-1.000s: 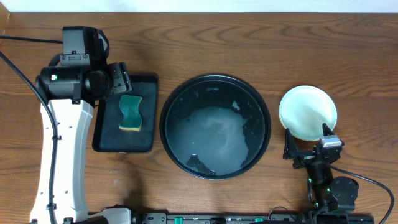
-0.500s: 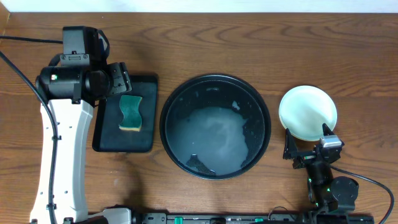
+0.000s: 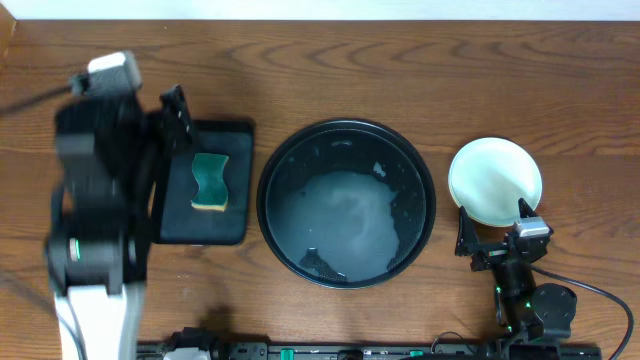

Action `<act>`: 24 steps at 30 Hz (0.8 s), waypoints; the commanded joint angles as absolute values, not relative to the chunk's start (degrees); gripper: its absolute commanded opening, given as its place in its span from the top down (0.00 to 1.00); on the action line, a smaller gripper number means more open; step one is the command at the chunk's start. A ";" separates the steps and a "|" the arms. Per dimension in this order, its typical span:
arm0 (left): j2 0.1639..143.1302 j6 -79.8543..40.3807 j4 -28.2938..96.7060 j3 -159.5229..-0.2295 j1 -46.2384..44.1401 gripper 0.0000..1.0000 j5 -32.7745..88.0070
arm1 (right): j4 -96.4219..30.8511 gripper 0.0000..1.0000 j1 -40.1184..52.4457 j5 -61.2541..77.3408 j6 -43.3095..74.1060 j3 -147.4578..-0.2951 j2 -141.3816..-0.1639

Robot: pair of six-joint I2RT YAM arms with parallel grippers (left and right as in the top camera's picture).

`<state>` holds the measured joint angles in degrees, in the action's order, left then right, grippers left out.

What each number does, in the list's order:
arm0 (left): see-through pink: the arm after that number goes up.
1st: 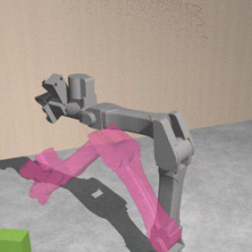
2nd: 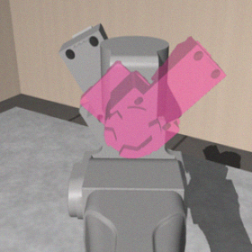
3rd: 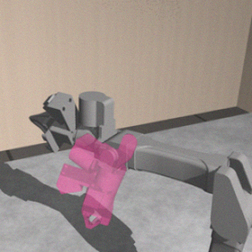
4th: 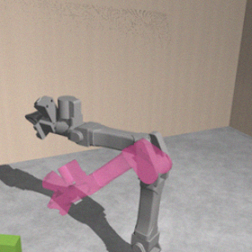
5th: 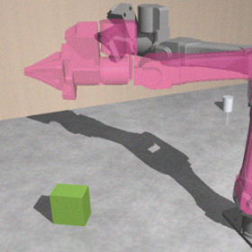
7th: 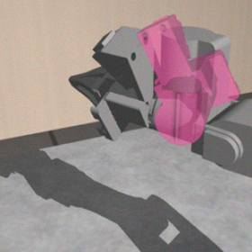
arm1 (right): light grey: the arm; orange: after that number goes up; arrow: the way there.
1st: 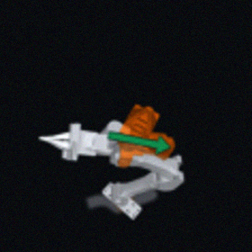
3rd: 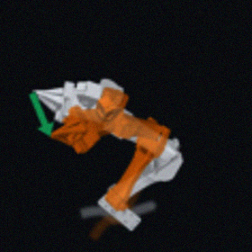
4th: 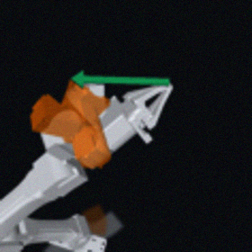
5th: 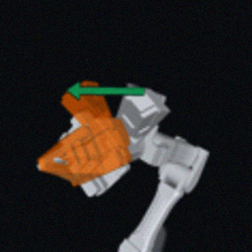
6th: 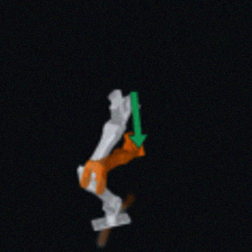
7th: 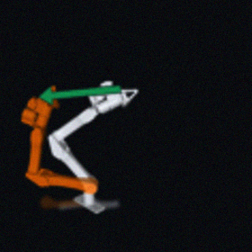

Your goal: Clean dirty plates on tray and stack at the side

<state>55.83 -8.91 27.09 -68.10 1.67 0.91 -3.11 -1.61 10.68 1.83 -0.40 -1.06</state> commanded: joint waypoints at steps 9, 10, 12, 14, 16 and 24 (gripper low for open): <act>26.59 10.55 6.28 -29.10 1.91 0.25 5.15 | -3.36 0.01 -1.08 10.98 0.78 -0.32 -1.04; 25.10 10.55 5.48 -26.65 2.09 0.25 5.13 | -3.36 0.01 -1.08 10.98 0.78 -0.32 -1.04; 22.72 10.52 3.99 -22.90 2.57 0.25 5.13 | -3.36 0.01 -1.08 10.98 0.78 -0.32 -1.04; 20.12 10.52 3.27 -19.38 2.98 0.25 5.10 | -3.36 0.01 -1.08 10.98 0.78 -0.32 -1.04; 17.47 10.50 3.14 -16.34 3.07 0.26 4.19 | -3.36 0.01 -1.08 10.98 0.78 -0.32 -1.04; 6.42 10.48 3.14 -7.31 3.20 0.25 0.40 | -3.36 0.01 -1.06 10.98 0.78 -0.32 -1.04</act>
